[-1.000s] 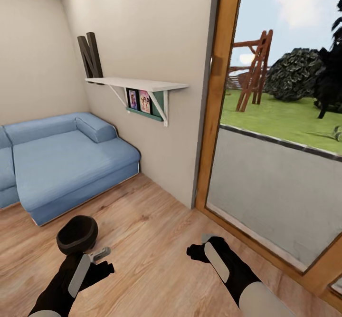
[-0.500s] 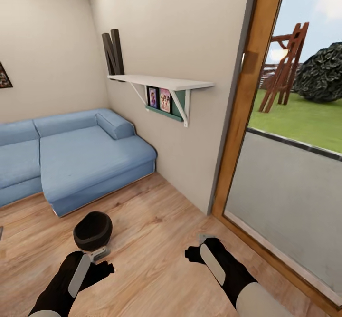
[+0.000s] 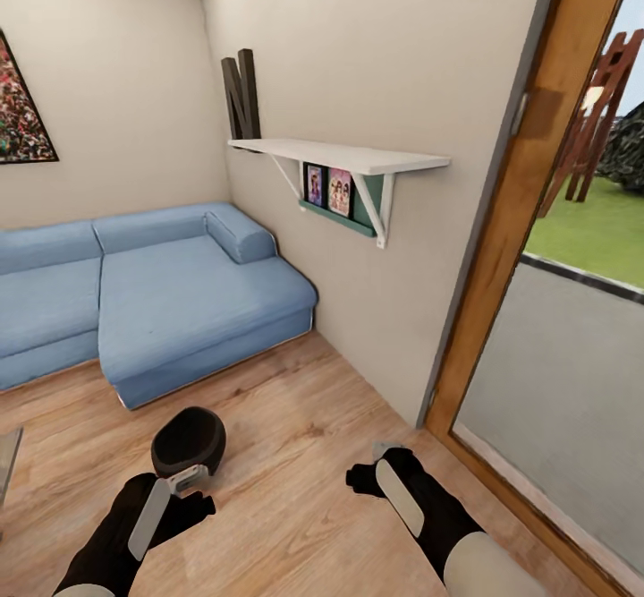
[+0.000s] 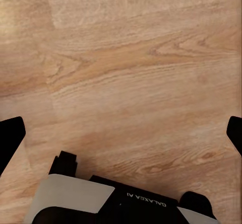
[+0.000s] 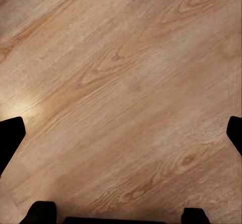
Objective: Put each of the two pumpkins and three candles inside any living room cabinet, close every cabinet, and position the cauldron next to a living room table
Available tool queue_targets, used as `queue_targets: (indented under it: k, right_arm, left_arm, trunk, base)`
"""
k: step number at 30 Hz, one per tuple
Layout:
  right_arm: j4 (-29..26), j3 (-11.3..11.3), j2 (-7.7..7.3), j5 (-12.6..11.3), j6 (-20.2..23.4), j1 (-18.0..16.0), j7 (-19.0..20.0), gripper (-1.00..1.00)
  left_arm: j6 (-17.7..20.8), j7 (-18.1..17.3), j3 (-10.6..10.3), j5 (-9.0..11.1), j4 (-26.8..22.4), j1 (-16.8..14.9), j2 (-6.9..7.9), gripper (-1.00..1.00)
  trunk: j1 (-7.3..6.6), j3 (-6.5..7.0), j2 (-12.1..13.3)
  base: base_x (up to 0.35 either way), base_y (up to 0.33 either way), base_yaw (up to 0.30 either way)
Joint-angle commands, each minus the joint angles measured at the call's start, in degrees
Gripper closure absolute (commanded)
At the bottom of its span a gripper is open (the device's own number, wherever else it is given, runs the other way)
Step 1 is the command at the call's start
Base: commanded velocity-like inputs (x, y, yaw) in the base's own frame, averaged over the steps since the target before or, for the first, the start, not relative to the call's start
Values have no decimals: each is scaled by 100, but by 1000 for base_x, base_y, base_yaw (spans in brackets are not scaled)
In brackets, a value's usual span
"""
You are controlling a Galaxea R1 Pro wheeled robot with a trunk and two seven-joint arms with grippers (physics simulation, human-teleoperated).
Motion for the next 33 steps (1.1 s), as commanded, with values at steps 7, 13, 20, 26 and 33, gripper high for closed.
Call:
queue_targets:
  k: [7,13,20,26,33]
  right_arm:
    - [0,9,7,26,1,0,-16,-100]
    - [0,11,9,36,1,0,-15,-100]
    - [0,11,9,38,1,0,-18,-100]
    - [0,12,9,38,9,0,-18,-100]
    - [0,16,9,38,10,0,-18,-100]
  left_arm:
    - [0,0,0,0,1,0,0,-100]
    - [0,0,0,0,3,0,0,-100]
    - [0,0,0,0,1,0,0,-100]
    - [0,0,-7,-3,-2,0,0,-100]
    - [0,0,-17,-7,-1,0,0,-100]
  trunk:
    - [0,0,0]
    - [0,0,0]
    - [0,0,0]
    - [0,0,0]
    - [0,-11,0]
  base:
    - [328,0,284]
    - [281,0,291]
    - [249,0,292]
    - [75,0,292]
    - [4,0,292]
